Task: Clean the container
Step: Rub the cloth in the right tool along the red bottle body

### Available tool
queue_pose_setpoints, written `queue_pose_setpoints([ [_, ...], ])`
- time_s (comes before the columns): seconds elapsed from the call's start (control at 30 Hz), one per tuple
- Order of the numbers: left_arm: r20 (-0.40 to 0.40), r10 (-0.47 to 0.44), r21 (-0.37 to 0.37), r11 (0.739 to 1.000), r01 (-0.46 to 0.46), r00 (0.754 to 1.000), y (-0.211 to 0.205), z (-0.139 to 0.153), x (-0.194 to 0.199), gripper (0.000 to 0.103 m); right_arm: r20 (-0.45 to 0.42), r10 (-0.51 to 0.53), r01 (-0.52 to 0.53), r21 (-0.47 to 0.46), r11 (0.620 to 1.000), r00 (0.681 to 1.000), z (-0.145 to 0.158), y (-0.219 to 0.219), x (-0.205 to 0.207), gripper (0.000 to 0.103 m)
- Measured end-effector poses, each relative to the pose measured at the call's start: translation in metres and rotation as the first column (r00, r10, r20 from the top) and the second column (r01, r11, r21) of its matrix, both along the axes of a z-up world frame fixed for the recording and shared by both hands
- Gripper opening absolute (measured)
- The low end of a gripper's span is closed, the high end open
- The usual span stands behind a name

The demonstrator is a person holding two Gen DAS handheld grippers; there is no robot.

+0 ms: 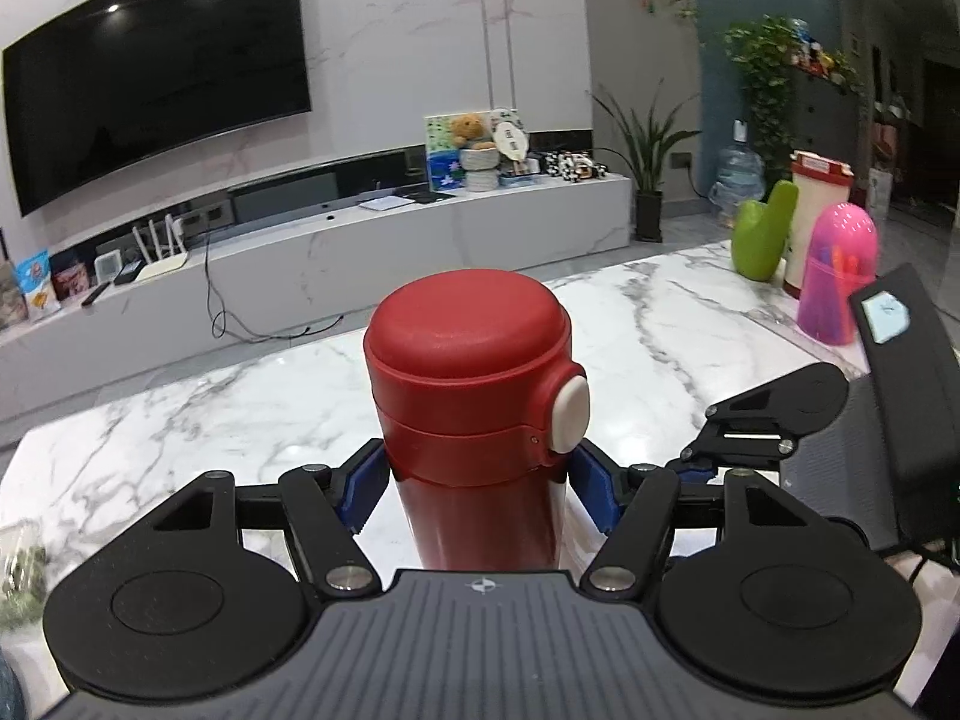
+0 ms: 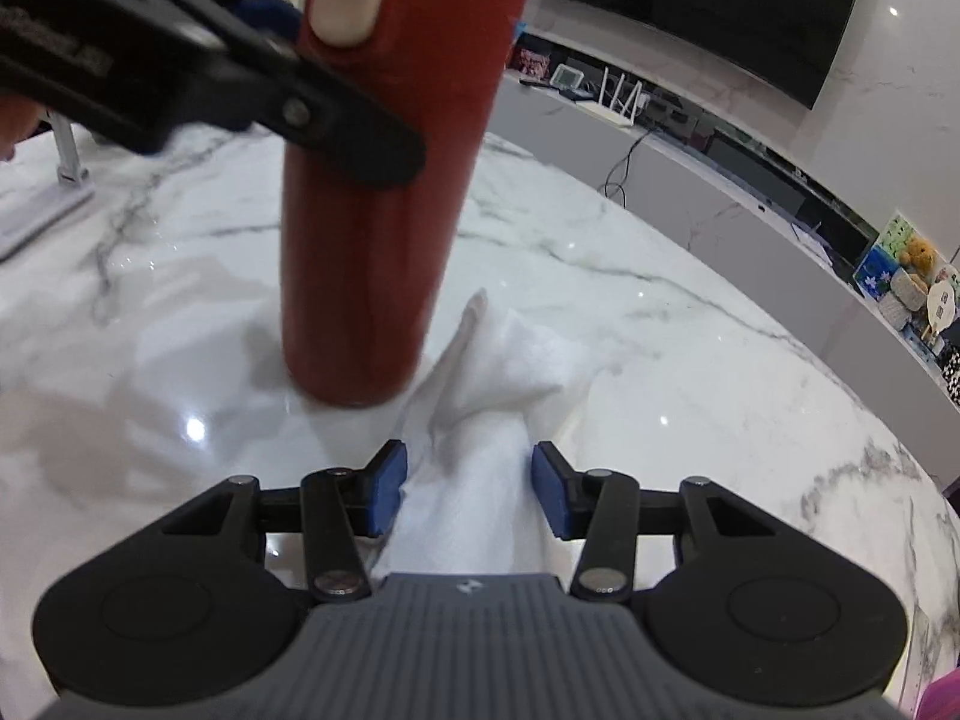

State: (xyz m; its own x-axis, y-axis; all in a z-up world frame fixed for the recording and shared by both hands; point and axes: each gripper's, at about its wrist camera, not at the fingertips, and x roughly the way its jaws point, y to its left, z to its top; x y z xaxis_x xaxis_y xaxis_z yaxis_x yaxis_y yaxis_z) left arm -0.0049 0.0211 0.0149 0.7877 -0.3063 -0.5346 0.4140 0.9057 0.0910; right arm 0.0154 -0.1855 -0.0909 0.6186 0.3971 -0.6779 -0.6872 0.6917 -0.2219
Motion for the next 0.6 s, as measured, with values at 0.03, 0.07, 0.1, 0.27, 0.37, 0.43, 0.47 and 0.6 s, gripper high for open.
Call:
queue_pose_setpoints([
  [0.03, 0.000, -0.001, -0.001, 1.000, 0.001, 1.000, -0.001, 0.000, 0.000, 0.064, -0.009, -0.012, 0.012, 0.007, 1.000, 1.000, -0.001, 0.000, 0.006, 0.048],
  [0.07, -0.001, -0.001, 0.000, 1.000, 0.001, 1.000, -0.001, 0.000, 0.000, 0.064, -0.021, -0.027, 0.027, 0.012, 1.000, 0.999, -0.001, -0.001, 0.009, 0.047],
  [0.1, -0.002, -0.001, 0.002, 1.000, 0.001, 1.000, -0.002, 0.000, -0.001, 0.064, -0.035, -0.043, 0.044, 0.019, 0.999, 0.998, -0.001, -0.002, 0.012, 0.045],
  [0.27, 0.008, 0.002, 0.019, 1.000, -0.002, 1.000, -0.007, 0.000, -0.004, 0.064, -0.101, -0.119, 0.127, 0.075, 0.989, 0.988, 0.006, -0.010, 0.024, 0.030],
  [0.37, 0.029, 0.033, 0.026, 0.999, -0.034, 0.999, -0.013, -0.002, -0.008, 0.064, -0.156, -0.159, 0.184, 0.160, 0.970, 0.975, 0.013, -0.018, 0.034, 0.028],
  [0.43, 0.042, 0.048, 0.032, 0.998, -0.049, 0.998, -0.017, -0.003, -0.010, 0.065, -0.189, -0.178, 0.221, 0.236, 0.946, 0.966, 0.022, -0.026, 0.039, 0.028],
  [0.47, 0.046, 0.053, 0.032, 0.998, -0.055, 0.998, -0.018, -0.003, -0.011, 0.065, -0.204, -0.186, 0.239, 0.279, 0.930, 0.961, 0.027, -0.031, 0.042, 0.028],
  [0.6, 0.065, 0.067, 0.011, 0.998, -0.067, 0.996, -0.017, 0.003, -0.014, 0.064, -0.264, -0.177, 0.288, 0.480, 0.829, 0.948, 0.048, -0.056, 0.048, 0.028],
])
